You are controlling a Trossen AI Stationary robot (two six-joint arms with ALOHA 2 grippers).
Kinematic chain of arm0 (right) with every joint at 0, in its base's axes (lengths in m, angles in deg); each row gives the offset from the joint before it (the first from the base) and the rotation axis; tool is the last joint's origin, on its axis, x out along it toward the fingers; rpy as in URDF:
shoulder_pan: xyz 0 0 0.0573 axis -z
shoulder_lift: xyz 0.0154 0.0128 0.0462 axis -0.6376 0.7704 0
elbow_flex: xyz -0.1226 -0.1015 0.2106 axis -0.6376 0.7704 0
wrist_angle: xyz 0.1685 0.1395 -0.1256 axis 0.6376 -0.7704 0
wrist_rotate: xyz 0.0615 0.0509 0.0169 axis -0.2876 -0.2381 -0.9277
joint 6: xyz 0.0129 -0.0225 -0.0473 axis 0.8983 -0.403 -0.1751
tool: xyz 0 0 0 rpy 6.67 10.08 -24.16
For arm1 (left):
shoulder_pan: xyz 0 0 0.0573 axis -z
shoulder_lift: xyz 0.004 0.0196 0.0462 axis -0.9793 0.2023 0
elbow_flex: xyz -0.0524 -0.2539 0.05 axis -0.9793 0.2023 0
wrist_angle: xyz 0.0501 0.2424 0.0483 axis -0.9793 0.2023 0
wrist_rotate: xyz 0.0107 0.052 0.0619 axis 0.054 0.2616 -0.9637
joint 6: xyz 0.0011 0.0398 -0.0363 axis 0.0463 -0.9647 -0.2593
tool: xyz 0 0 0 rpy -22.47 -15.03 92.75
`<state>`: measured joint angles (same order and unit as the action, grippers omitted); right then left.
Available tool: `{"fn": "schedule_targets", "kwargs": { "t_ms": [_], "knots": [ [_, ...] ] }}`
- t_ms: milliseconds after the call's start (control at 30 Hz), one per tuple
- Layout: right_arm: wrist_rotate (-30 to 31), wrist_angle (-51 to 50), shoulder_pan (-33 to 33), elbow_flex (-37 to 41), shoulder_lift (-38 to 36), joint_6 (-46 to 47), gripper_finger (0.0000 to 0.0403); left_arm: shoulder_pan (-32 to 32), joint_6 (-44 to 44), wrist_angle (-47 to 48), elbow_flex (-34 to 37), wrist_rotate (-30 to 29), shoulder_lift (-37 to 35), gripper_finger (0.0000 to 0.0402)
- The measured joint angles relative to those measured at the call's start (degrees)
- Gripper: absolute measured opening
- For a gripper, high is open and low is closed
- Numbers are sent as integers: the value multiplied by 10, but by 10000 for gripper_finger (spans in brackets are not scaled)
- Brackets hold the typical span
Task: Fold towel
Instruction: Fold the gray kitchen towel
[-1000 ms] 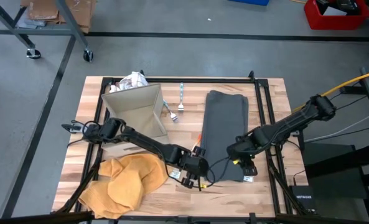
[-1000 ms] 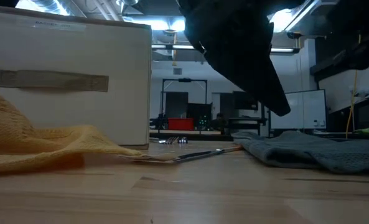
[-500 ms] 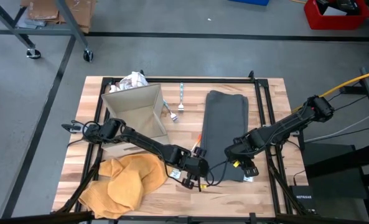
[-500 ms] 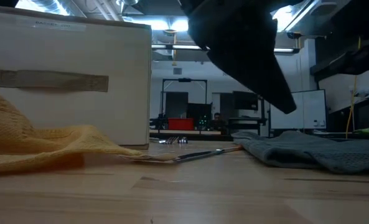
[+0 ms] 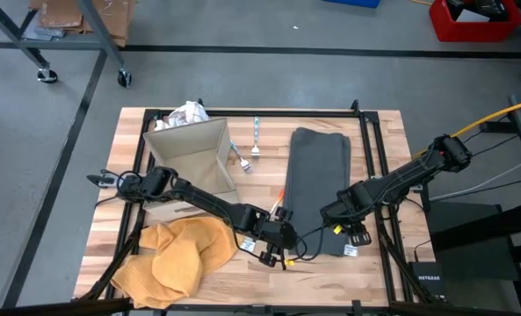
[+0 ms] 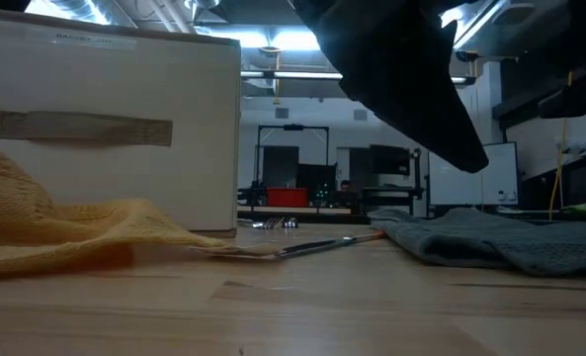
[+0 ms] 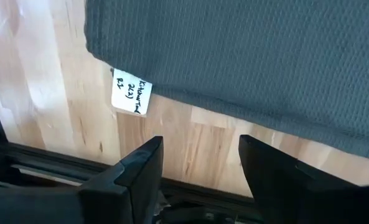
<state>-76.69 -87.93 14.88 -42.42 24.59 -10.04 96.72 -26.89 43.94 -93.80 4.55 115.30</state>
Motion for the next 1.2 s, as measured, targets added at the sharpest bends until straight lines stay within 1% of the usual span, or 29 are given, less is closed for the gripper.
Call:
{"fn": "schedule_targets", "kwargs": {
  "t_ms": [167, 333, 433, 500, 733, 1000, 1100, 1200],
  "knots": [
    [3, 9, 0, 0, 0, 0, 215, -5, -10, 5, 0, 0, 0, 150],
    [40, 10, 0, 0, 0, 5, 215, -14, -18, 7, 0, 0, 0, 150],
    [66, 10, 0, 0, 0, 34, 215, -18, -11, 9, 0, 0, 0, 150],
    [73, 10, 0, 0, 0, 46, 215, -19, -10, 11, 0, 0, 0, 150],
    [25, 13, 0, 0, 0, 44, 215, -18, -22, 11, 0, 0, 0, 150],
    [25, 17, 0, 0, 0, 0, 215, -24, -24, 11, 0, 0, 0, 150],
    [24, 17, 0, 0, 0, 2, 215, -23, -27, 10, 0, 0, 0, 150],
    [9, 17, 0, 0, 0, 31, 215, -23, -14, 11, 0, 0, 0, 150]
  ]
}}
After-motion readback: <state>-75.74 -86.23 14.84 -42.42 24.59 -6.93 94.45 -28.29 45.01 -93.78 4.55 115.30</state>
